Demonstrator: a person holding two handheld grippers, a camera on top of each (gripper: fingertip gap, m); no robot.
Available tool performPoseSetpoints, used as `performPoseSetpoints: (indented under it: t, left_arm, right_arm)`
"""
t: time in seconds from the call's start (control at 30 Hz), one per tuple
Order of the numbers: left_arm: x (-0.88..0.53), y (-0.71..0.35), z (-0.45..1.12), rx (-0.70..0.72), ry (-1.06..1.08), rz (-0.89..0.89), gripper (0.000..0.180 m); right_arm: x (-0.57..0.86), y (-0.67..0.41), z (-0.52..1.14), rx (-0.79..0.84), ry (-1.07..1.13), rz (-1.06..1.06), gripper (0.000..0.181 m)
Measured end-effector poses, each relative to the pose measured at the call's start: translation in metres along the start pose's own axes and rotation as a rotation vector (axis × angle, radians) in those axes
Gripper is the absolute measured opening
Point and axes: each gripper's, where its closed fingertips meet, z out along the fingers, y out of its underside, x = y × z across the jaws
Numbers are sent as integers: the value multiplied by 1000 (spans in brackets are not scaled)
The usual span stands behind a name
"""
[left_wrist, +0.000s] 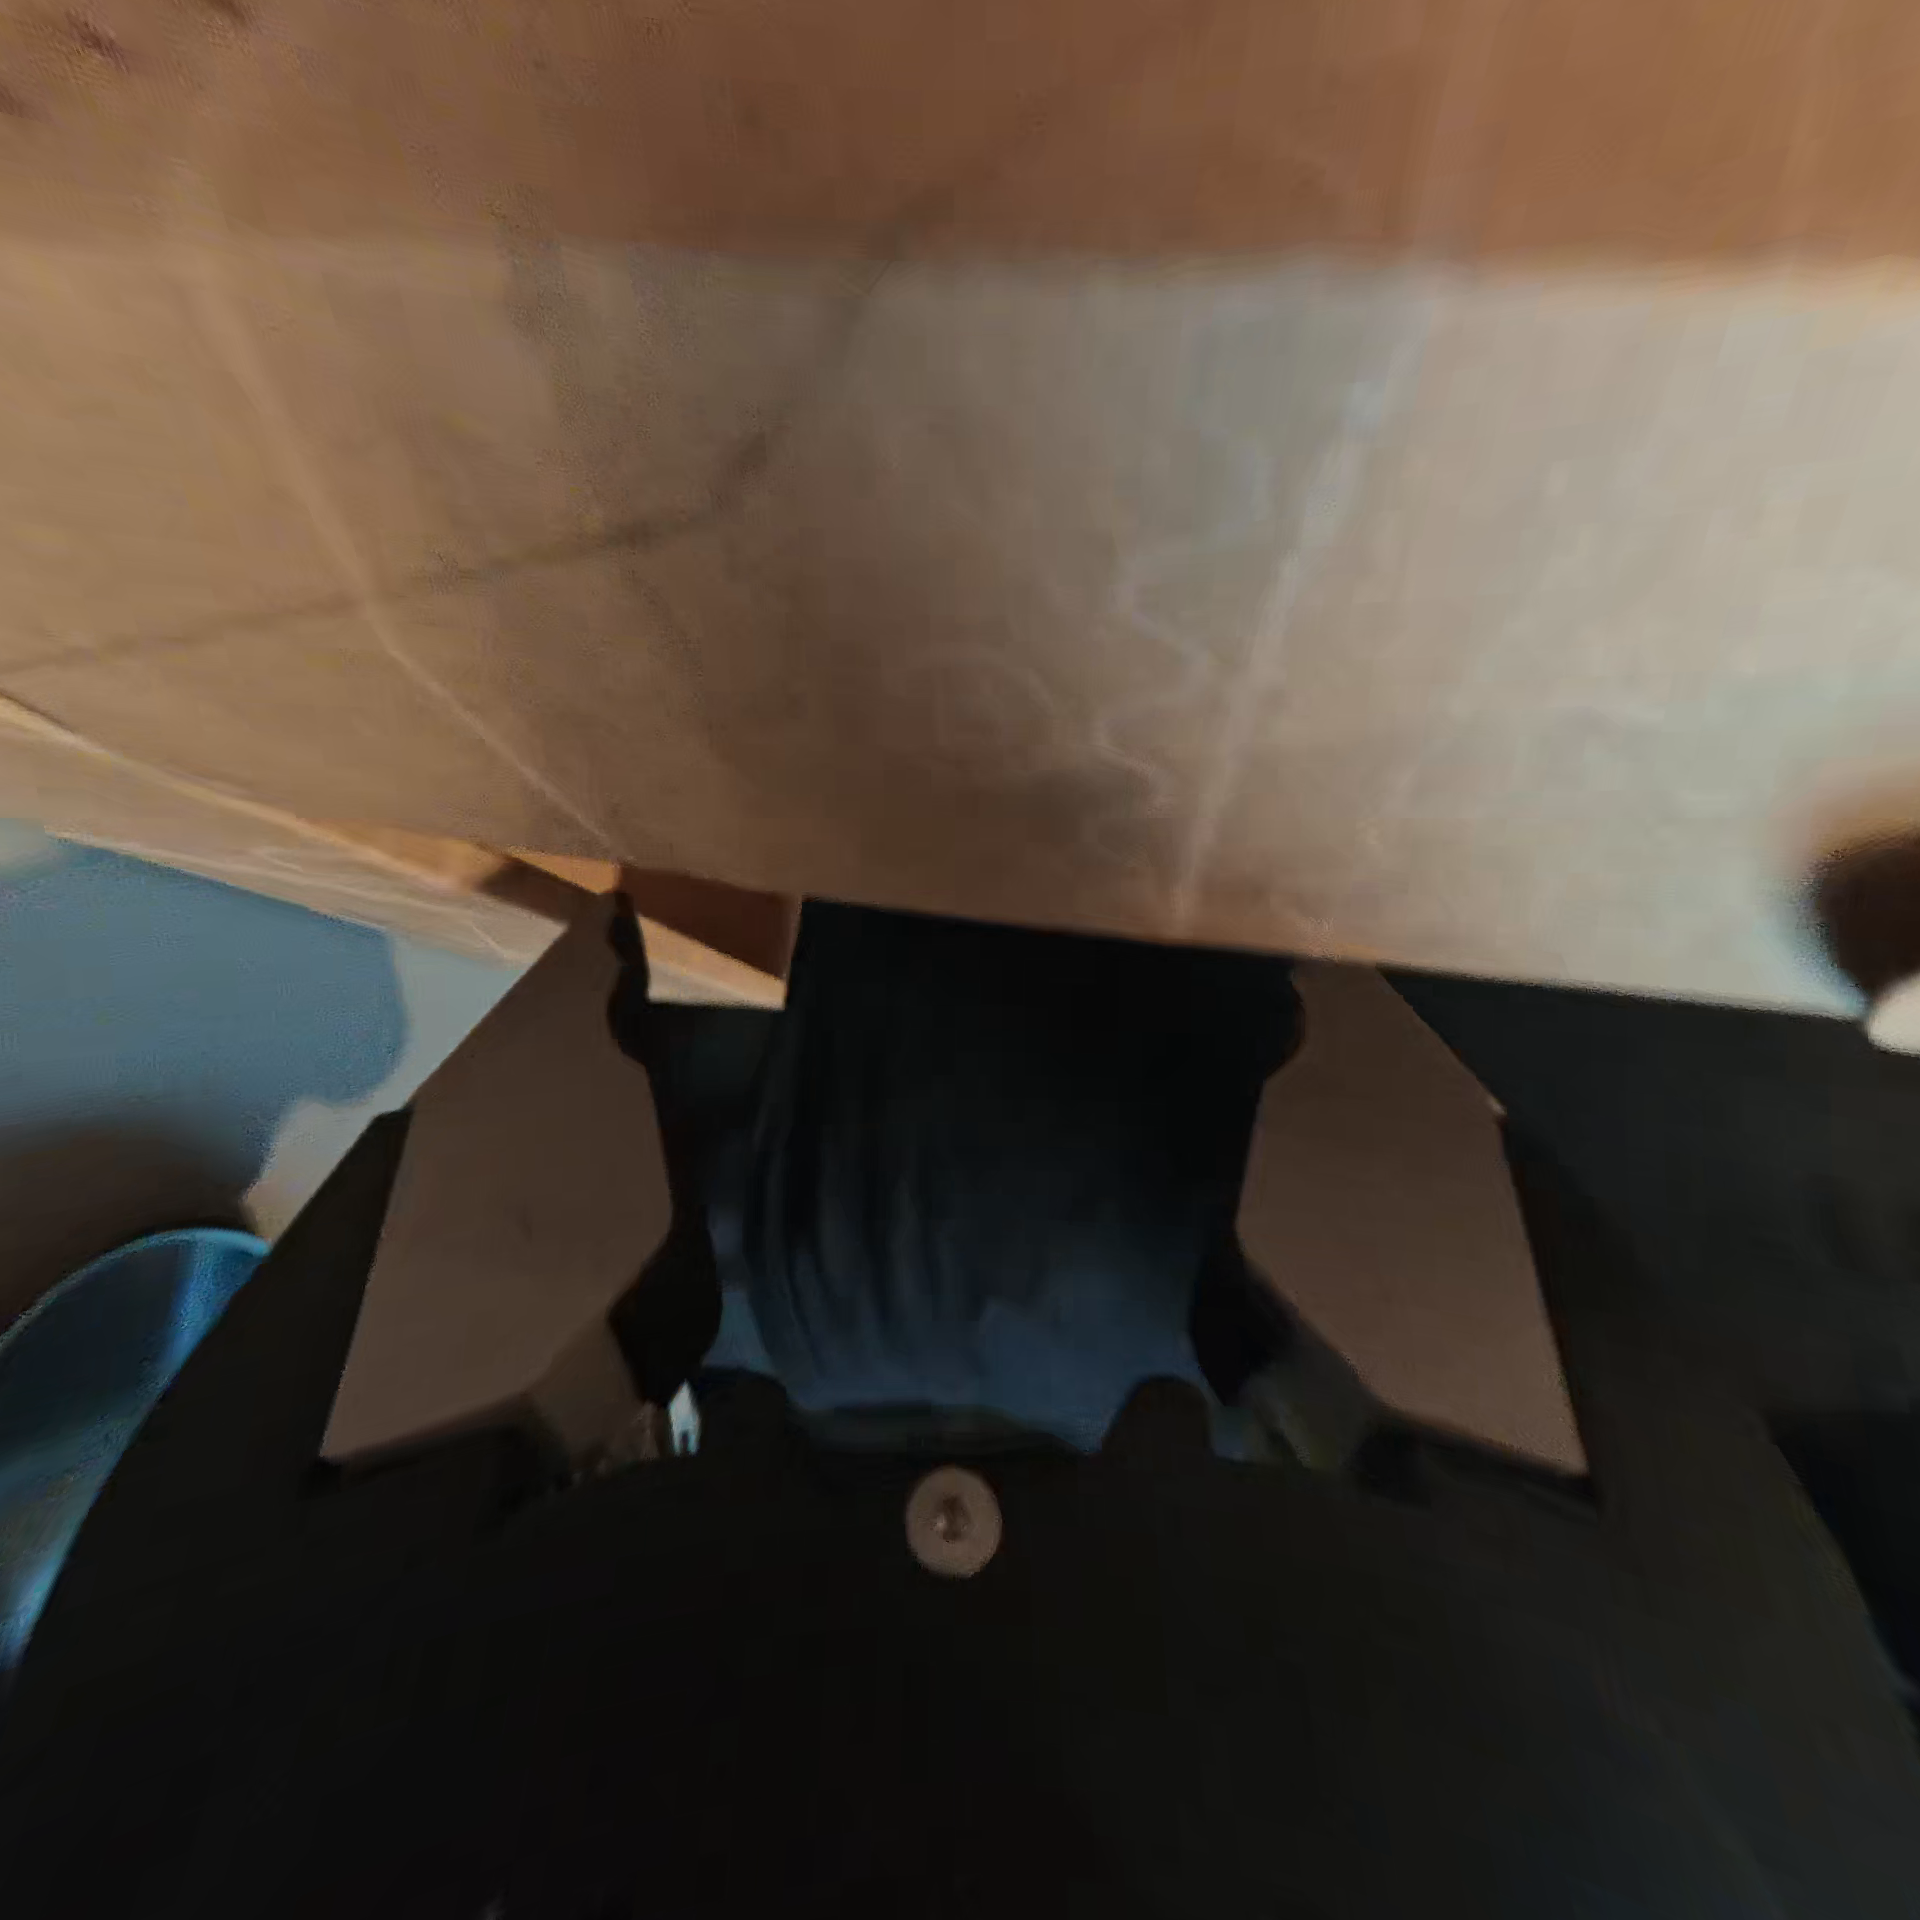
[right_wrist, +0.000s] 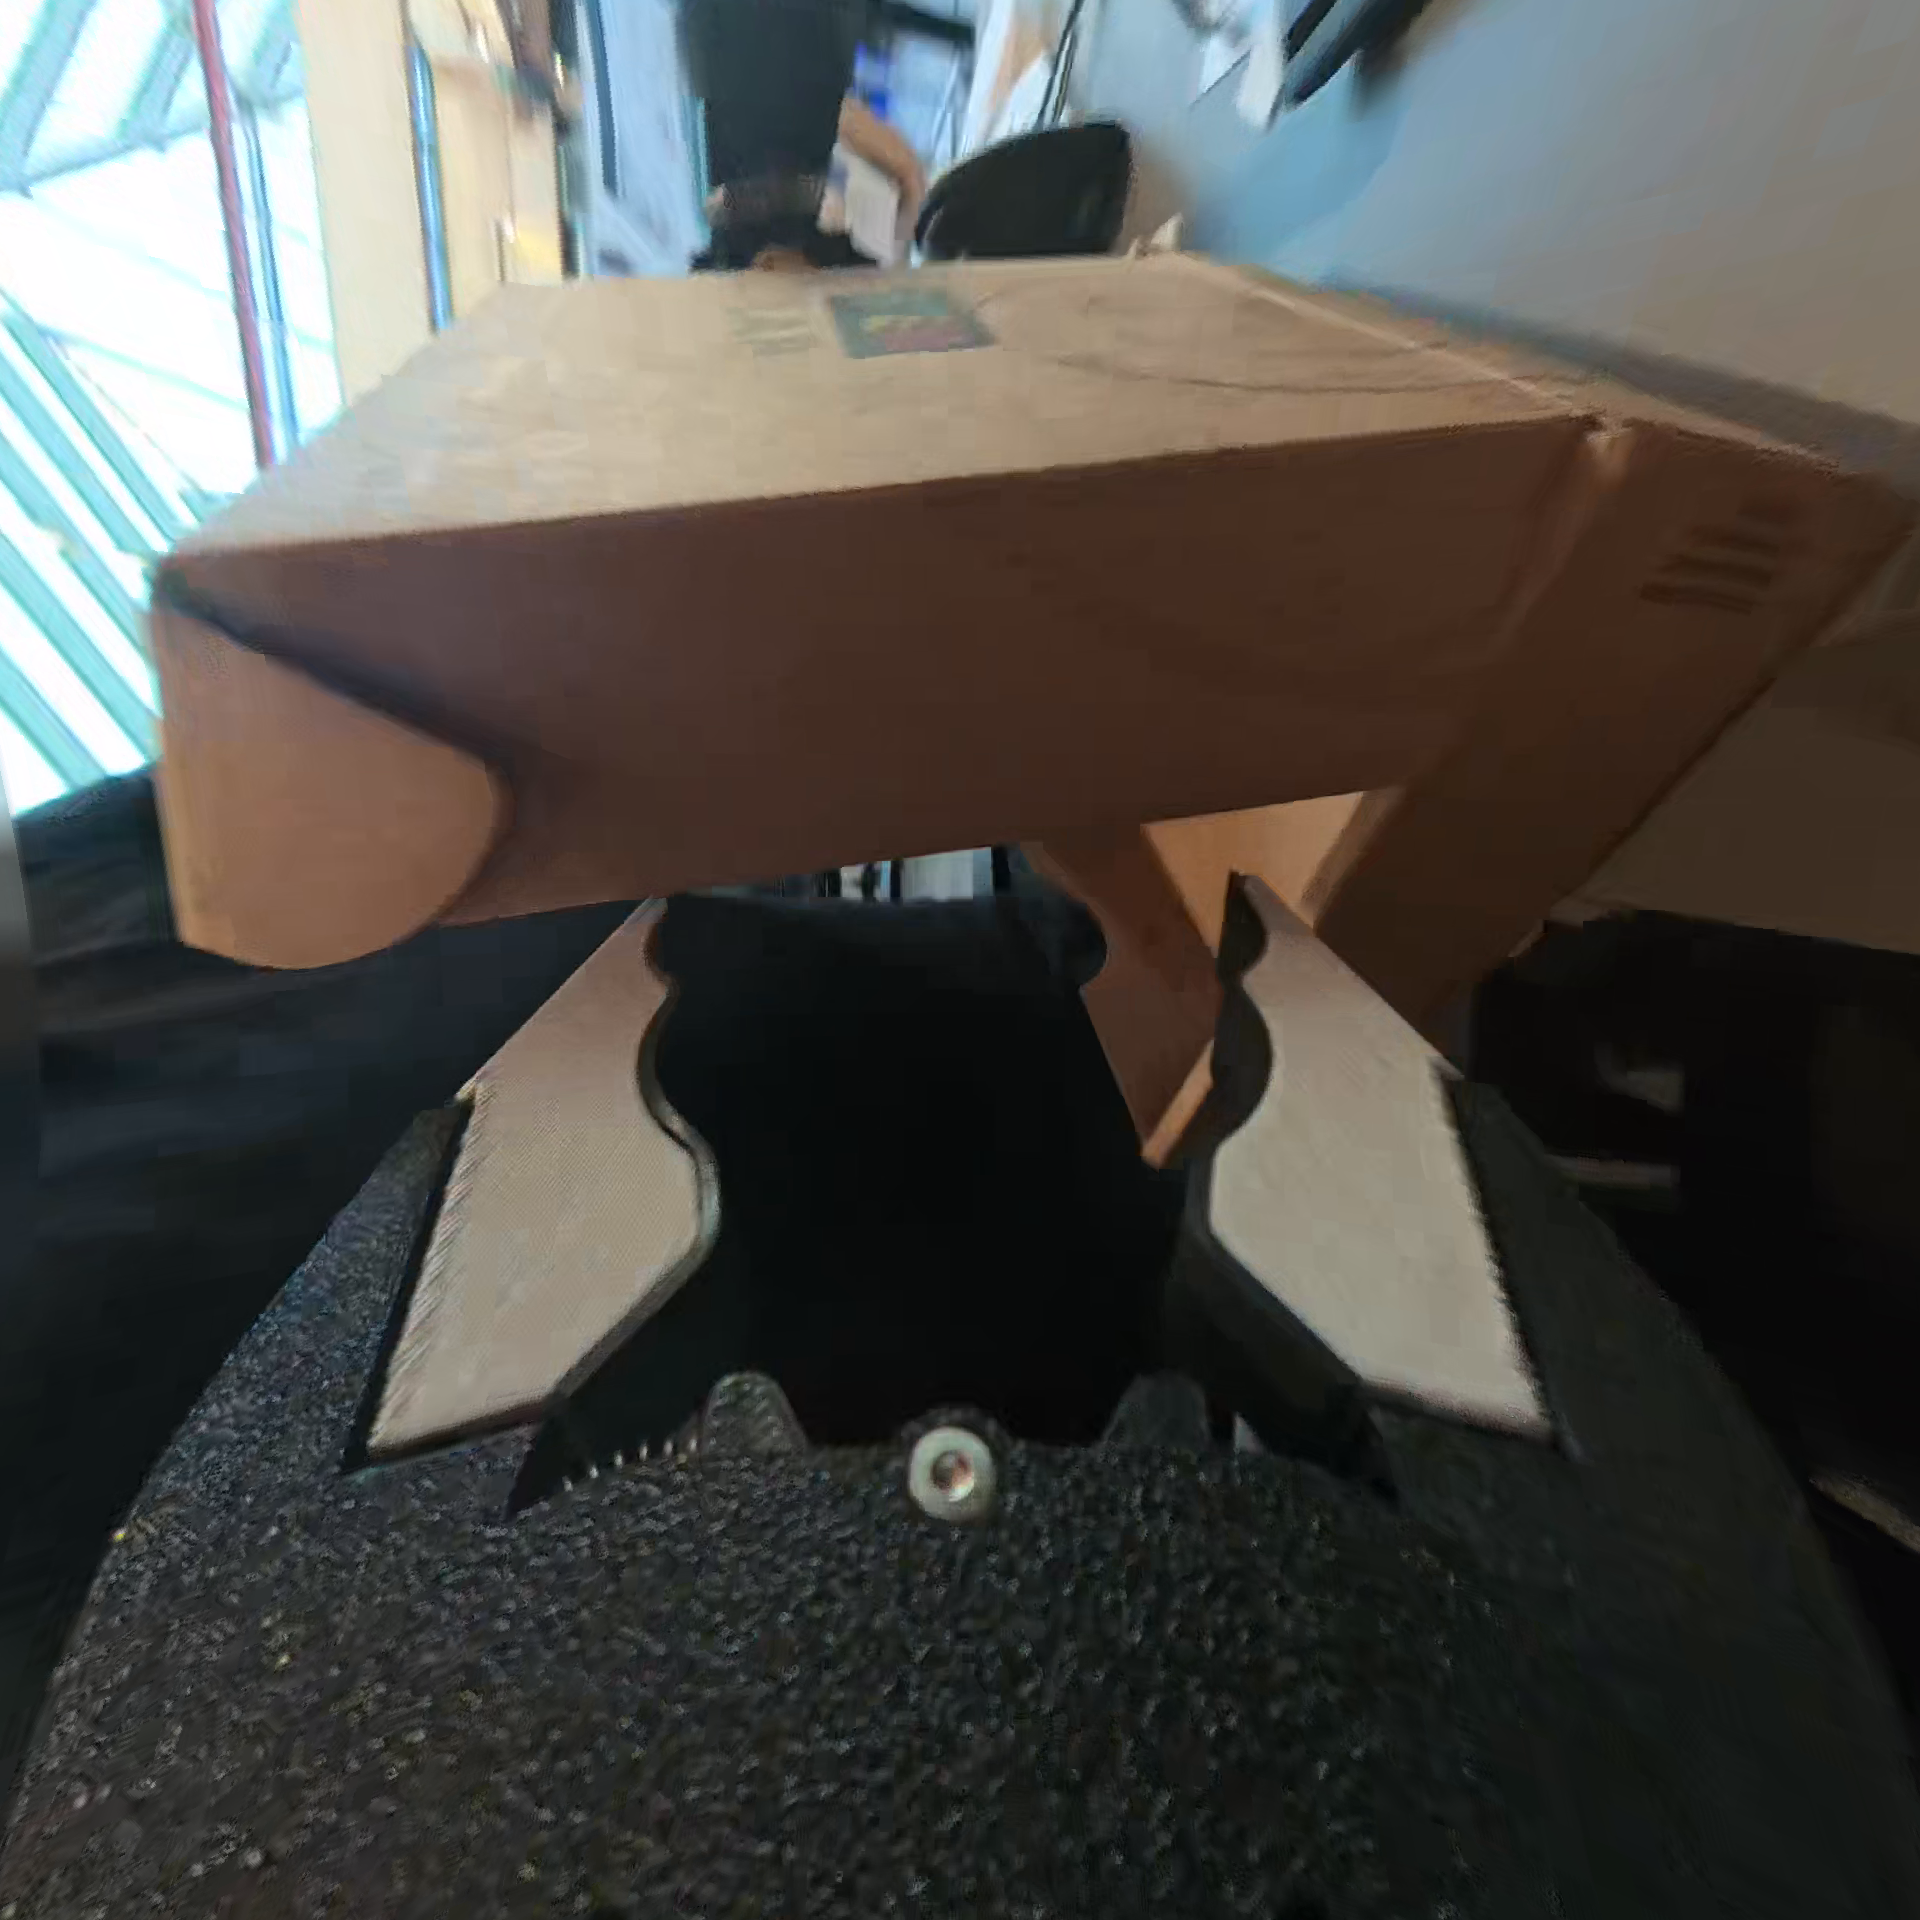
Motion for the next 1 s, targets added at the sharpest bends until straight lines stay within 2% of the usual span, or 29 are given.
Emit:
performPoseSetpoints:
  t: [0.03, 0.2, 0.3, 0.47, 0.53, 0.6, 0.73, 0.9, 1.0]
  left_arm:
    - [-4, -8, 2, 60, -26, -17, 113]
    - [-20, -23, 4, 351, -270, -128, 101]
    - [-23, -14, 18, 457, -374, -181, 97]
    - [-45, 8, 25, 400, -694, -66, 73]
    - [-56, 11, 15, 356, -832, 2, 58]
    - [-62, 13, 15, 315, -849, 12, 65]
    - [-59, 13, 42, 274, -699, -57, 61]
    - [-30, 10, 56, 263, -708, 83, 64]
    - [-25, 15, 40, 262, -794, 149, 70]
  right_arm:
    - [2, 4, 4, 35, -15, 8, 99]
    - [23, 22, 15, 241, 61, 103, 97]
    - [33, 43, 27, 245, 165, 129, 103]
    - [62, 72, 35, 237, 523, 184, 89]
    - [62, 73, 46, 213, 575, 157, 80]
    - [67, 73, 55, 173, 622, 122, 57]
    - [77, 61, 52, 166, 661, 98, 34]
    - [88, 31, 16, 268, 697, 59, 27]
    - [96, 20, -7, 230, 759, 15, 41]
